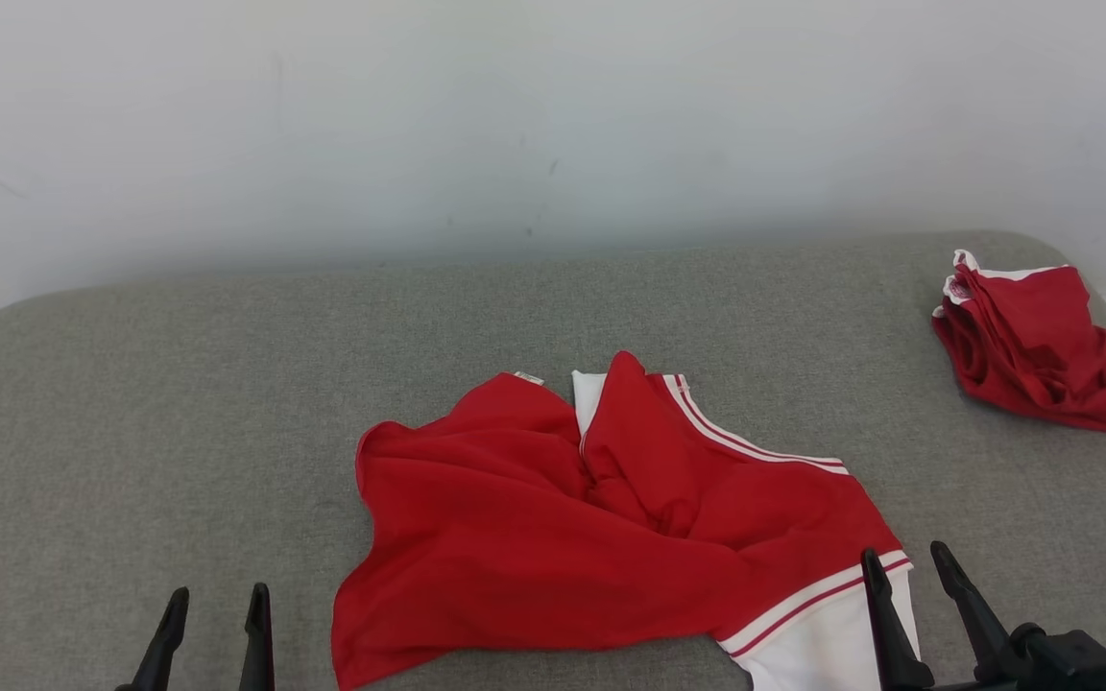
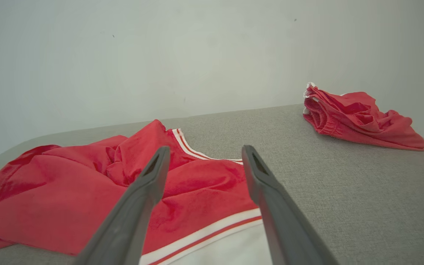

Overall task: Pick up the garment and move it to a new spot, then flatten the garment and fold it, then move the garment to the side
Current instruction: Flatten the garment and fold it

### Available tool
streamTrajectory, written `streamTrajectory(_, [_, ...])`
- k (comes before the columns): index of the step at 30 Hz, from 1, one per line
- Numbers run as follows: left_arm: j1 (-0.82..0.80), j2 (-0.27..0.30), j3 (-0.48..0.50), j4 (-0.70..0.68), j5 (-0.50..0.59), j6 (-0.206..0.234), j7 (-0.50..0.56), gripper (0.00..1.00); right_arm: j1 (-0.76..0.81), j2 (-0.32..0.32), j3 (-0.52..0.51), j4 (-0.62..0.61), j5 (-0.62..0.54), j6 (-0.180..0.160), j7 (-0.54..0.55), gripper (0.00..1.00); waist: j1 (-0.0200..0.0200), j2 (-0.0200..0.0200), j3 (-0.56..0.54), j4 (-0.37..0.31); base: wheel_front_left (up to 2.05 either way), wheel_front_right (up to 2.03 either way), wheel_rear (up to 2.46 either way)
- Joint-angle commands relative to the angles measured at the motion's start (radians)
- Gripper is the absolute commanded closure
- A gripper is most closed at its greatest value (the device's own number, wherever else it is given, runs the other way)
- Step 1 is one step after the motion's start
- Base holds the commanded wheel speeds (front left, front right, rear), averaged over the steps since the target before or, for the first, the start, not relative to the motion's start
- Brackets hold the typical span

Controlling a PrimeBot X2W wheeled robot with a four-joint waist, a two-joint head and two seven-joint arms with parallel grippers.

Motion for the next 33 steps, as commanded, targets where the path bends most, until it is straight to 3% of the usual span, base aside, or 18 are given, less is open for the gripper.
streamTrajectory(1, [0.009,-0.002,0.010,0.002,0.009,-0.011,-0.001,0.00,0.007,0.000,0.002,0.002,0.009,-0.003,-0.005,0.00,0.0001,0.0000,0.001,0.000,0.00,0.00,0.00])
streamTrajectory(14, [-0.009,-0.035,0.056,0.041,0.043,-0.066,-0.001,0.00,0.000,-0.011,0.007,0.037,0.017,-0.003,-0.005,0.00,0.0001,0.0000,0.004,-0.004,0.00,0.00,0.00])
streamTrajectory(24, [-0.063,-0.022,-0.043,0.190,0.037,-0.082,-0.001,0.00,-0.035,-0.046,0.005,0.187,0.014,-0.003,-0.005,0.00,0.0001,0.0000,0.035,-0.017,0.00,0.00,0.00])
streamTrajectory(33, [-0.193,0.033,-0.160,0.401,-0.025,-0.082,-0.001,0.00,-0.098,-0.047,0.027,0.371,0.020,-0.003,-0.004,0.00,0.0001,0.0000,0.092,-0.044,0.00,0.00,0.00])
